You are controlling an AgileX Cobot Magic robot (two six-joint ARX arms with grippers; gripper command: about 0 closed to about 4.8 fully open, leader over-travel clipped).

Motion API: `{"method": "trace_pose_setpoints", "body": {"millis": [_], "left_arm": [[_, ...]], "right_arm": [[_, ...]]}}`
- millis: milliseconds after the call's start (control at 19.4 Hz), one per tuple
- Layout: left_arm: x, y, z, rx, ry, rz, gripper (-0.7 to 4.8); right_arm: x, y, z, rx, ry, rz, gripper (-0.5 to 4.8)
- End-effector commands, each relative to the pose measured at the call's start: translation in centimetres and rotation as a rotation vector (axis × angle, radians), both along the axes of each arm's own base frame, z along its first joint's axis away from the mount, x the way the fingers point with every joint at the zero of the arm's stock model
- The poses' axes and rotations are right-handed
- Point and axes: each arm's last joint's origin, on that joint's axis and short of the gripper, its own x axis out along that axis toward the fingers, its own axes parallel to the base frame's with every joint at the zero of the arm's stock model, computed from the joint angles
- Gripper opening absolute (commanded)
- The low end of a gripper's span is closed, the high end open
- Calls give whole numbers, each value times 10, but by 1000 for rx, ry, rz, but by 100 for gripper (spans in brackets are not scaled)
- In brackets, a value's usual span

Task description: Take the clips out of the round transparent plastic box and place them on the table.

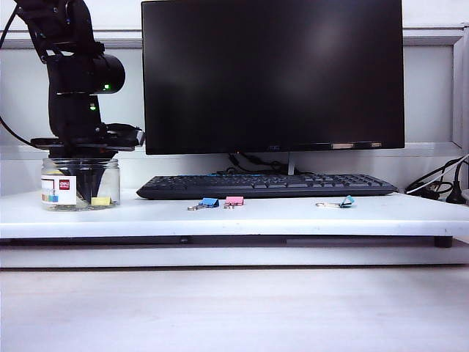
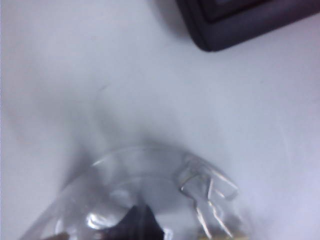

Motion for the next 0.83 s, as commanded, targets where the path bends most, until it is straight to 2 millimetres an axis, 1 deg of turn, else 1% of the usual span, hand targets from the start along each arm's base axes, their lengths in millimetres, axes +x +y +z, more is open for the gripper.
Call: {"method": "trace_pose_setpoints", "body": {"millis": [52, 258, 361, 568, 671, 825], "left_arm": [[1, 2, 0, 28, 29, 6, 19], [6, -1, 23, -13, -18, 18, 19], [7, -4, 27, -39, -29, 12, 19], [4, -12, 28, -36, -25, -7, 19], [2, -12, 27, -28, -5, -18, 20], [-2, -9, 26, 62, 23, 5, 22]], "right_arm": [[0, 0, 2, -4, -20, -3, 95], [0, 0, 2, -4, -19, -3, 95], [0, 0, 2, -4, -20, -3, 95], [0, 0, 2, -4, -19, -3, 95], [0, 0, 2, -4, -19, -3, 95], [0, 0, 2, -5, -19, -13, 95]]}}
